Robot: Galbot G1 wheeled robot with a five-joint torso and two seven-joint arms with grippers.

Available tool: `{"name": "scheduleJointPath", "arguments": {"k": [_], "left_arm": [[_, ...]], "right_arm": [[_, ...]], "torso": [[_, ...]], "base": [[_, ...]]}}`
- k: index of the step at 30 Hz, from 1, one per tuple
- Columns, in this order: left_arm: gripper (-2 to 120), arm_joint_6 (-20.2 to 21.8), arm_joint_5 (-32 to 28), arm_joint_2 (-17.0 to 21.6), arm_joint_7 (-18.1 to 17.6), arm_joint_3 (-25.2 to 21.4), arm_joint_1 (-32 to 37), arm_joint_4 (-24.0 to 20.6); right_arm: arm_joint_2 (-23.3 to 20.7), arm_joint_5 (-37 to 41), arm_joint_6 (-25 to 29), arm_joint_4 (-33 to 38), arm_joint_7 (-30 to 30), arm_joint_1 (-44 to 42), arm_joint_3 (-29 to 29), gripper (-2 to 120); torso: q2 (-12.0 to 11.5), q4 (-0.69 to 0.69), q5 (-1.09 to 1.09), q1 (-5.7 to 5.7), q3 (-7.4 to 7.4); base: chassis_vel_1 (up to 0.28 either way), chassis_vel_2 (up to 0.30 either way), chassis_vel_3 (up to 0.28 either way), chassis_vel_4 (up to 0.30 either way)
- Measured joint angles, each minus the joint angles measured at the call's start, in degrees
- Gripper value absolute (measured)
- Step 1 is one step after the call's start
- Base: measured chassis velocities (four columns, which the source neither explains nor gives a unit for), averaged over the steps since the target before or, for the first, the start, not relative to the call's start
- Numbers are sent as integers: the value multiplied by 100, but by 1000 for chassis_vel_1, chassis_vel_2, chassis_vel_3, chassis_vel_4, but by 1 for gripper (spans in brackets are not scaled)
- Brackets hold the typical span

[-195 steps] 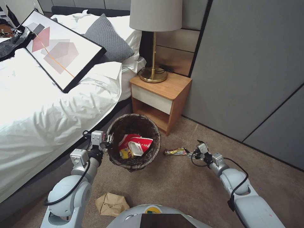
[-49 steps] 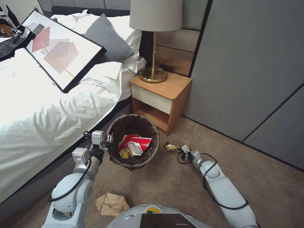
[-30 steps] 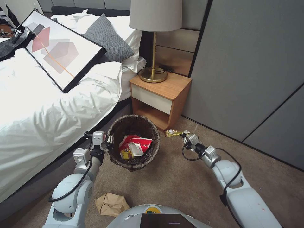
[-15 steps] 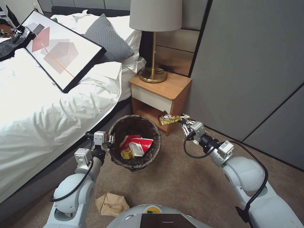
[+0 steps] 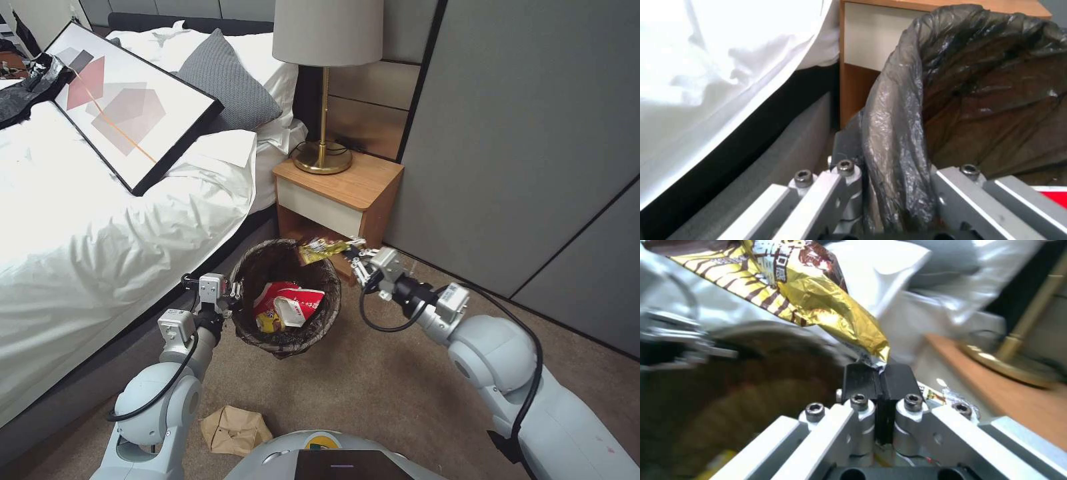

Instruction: Pick up the trash bin, then pick up the garbage from the floor and place it into the trash bin.

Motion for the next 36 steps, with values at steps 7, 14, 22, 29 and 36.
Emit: {"name": "scheduleJointPath", "arguments": {"k": [7, 14, 22, 29, 36], "left_arm": [[7, 68, 31, -4, -26, 15, -54, 19], [7, 115, 31, -9, -78, 46, -111, 37], [7, 122, 45, -22, -86, 65, -116, 38], [7, 123, 53, -24, -87, 72, -108, 35], [7, 138, 56, -19, -87, 74, -116, 23]], "right_arm": [[-185, 162, -181, -232, 65, 827, -1100, 0], [-227, 213, -281, -463, 101, 1226, -1805, 0], [-236, 127, -417, -631, 218, 1274, -2159, -1], [-194, 80, -471, -688, 386, 1242, -2233, 22], [-137, 88, -486, -713, 477, 1281, -2233, 50]], "torso": [[0, 0, 0, 0, 0], [0, 0, 0, 0, 0], [0, 0, 0, 0, -1], [0, -1, 0, 0, -1], [0, 0, 0, 0, -1]], "base": [[0, 0, 0, 0], [0, 0, 0, 0], [0, 0, 0, 0], [0, 0, 0, 0], [0, 0, 0, 0]]}}
